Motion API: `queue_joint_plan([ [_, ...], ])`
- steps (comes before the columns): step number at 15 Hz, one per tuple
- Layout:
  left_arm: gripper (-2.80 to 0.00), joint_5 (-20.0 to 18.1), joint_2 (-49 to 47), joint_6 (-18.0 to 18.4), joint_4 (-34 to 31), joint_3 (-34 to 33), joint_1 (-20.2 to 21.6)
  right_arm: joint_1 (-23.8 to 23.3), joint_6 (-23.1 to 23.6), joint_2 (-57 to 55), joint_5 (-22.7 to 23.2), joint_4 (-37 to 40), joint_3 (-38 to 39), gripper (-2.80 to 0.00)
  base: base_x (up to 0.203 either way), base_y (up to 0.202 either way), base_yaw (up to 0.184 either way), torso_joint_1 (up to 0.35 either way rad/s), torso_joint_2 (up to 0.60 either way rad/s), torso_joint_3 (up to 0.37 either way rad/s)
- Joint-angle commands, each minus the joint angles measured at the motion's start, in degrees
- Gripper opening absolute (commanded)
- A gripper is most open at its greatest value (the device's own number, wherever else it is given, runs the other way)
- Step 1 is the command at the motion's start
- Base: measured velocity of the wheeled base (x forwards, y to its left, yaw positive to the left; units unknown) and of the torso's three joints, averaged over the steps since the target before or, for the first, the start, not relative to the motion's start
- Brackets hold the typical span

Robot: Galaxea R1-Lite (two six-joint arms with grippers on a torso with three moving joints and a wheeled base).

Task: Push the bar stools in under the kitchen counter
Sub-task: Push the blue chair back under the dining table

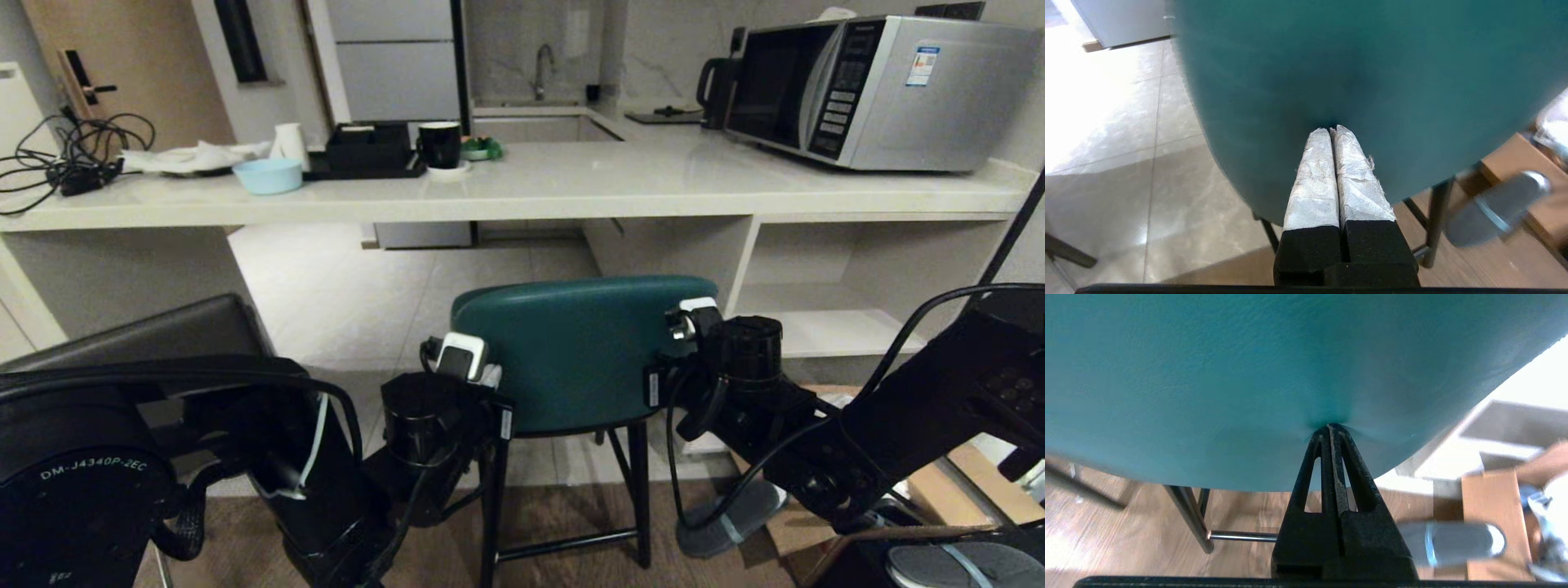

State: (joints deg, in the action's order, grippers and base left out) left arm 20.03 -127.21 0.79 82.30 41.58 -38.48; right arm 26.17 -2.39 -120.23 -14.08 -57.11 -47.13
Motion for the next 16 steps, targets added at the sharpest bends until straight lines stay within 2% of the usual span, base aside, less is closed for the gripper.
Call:
queue_joint_plan([
  [1, -2.80, 0.1, 0.1, 0.1, 0.5, 0.2, 0.1, 0.0, 0.0, -0.4, -0.1, -0.1, 0.0, -2.80, 0.190, 0.000, 0.002, 0.006, 0.00, 0.002],
  [16, -2.80, 0.4, 0.2, 1.4, 0.9, -0.4, -0.1, 1.3, -0.1, -0.2, -1.6, -0.5, 0.6, -2.80, 0.191, 0.000, 0.001, 0.002, 0.00, 0.003],
])
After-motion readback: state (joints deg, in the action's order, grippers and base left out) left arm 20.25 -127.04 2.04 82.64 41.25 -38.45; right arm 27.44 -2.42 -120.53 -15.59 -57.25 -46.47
